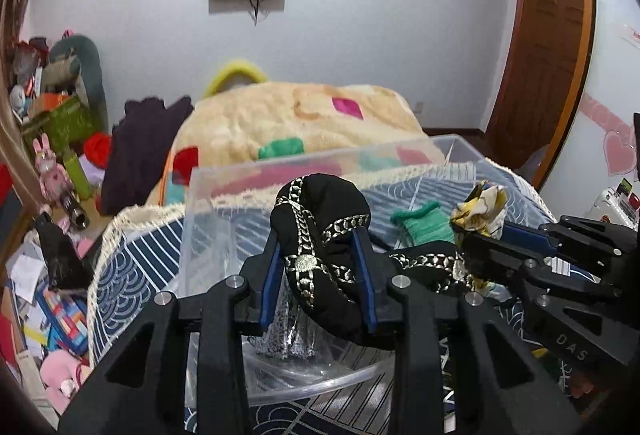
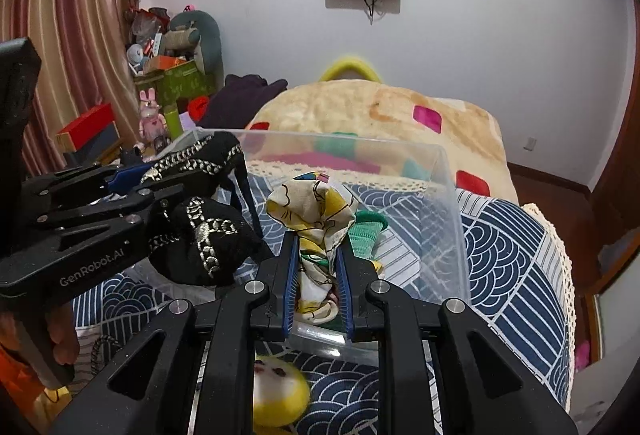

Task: Organize soft objects
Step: 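Lower the scrunchie into the box with the right gripper while the left drops the black bag in, then grasp the white drawstring pouch with the right gripper while the left grasps the chain bracelet, then carry the white pouch into the box with the right gripper while the left drops the bracelet in, then grasp the green-yellow sponge with the right gripper while the left grasps the yellow felt ball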

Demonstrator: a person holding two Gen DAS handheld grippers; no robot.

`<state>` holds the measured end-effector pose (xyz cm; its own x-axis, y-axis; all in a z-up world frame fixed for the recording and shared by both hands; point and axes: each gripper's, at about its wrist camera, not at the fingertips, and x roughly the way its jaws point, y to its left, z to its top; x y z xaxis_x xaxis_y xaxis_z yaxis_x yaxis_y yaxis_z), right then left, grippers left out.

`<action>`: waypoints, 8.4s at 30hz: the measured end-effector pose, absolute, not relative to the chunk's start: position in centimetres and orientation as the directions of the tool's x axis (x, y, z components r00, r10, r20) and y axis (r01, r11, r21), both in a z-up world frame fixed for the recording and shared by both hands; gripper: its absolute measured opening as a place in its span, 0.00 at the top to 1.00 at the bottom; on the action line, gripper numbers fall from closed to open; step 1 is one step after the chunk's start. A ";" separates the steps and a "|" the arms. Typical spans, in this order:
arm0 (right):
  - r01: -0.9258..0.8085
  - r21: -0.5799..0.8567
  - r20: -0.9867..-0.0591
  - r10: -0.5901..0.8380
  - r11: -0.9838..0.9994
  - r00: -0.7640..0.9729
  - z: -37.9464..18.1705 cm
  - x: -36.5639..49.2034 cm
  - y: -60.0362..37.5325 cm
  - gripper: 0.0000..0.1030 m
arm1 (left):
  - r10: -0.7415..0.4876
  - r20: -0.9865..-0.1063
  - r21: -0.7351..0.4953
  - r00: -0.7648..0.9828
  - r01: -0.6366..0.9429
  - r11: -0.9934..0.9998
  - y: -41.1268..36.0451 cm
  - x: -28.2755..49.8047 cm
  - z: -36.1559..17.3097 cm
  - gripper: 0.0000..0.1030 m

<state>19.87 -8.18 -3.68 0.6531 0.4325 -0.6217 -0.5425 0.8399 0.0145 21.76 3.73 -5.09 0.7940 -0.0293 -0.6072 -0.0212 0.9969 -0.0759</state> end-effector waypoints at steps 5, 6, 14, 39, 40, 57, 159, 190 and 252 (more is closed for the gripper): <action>-0.538 0.008 -0.630 0.423 0.843 0.652 -3.7 19.8 -8.1 0.79 | -0.033 -0.635 -0.092 0.772 -0.033 0.995 4.1 21.8 -5.8 0.61; -0.538 0.007 -0.631 0.421 0.843 0.652 -3.6 19.9 -8.1 0.77 | -0.029 -0.637 -0.090 0.770 -0.036 0.995 4.2 21.7 -5.9 0.60; -0.536 0.005 -0.616 0.425 0.844 0.664 -3.0 19.2 -8.7 0.60 | -0.044 -0.616 -0.104 0.787 -0.026 0.994 4.2 19.9 -4.8 0.34; -0.536 0.008 -0.452 0.481 0.844 0.751 1.8 12.9 -11.3 0.37 | -0.007 -0.463 -0.143 0.886 -0.066 0.988 5.2 11.1 1.0 0.06; -0.536 0.009 -0.451 0.482 0.844 0.751 1.7 12.7 -11.3 0.37 | -0.008 -0.465 -0.143 0.885 -0.067 0.988 5.3 10.7 0.8 0.04; -0.571 0.065 -0.548 0.507 0.818 0.665 -2.9 10.6 -11.1 0.37 | -0.011 -0.637 -0.140 0.771 -0.101 0.985 6.1 8.6 -6.8 0.04; -0.505 0.119 -0.348 0.513 0.855 0.785 3.1 15.4 -13.4 0.80 | -0.053 -0.433 -0.103 0.900 0.009 0.995 5.2 13.2 0.4 0.94; -0.478 0.011 -0.585 0.393 0.878 0.709 -3.7 19.4 -10.5 0.65 | -0.047 -0.597 -0.067 0.801 0.008 0.998 4.6 17.6 -5.7 0.77; -0.527 0.100 -0.667 0.449 0.844 0.594 -7.5 11.9 -14.0 0.39 | -0.158 -0.680 -0.129 0.716 0.096 0.987 -1.7 13.0 -8.4 0.10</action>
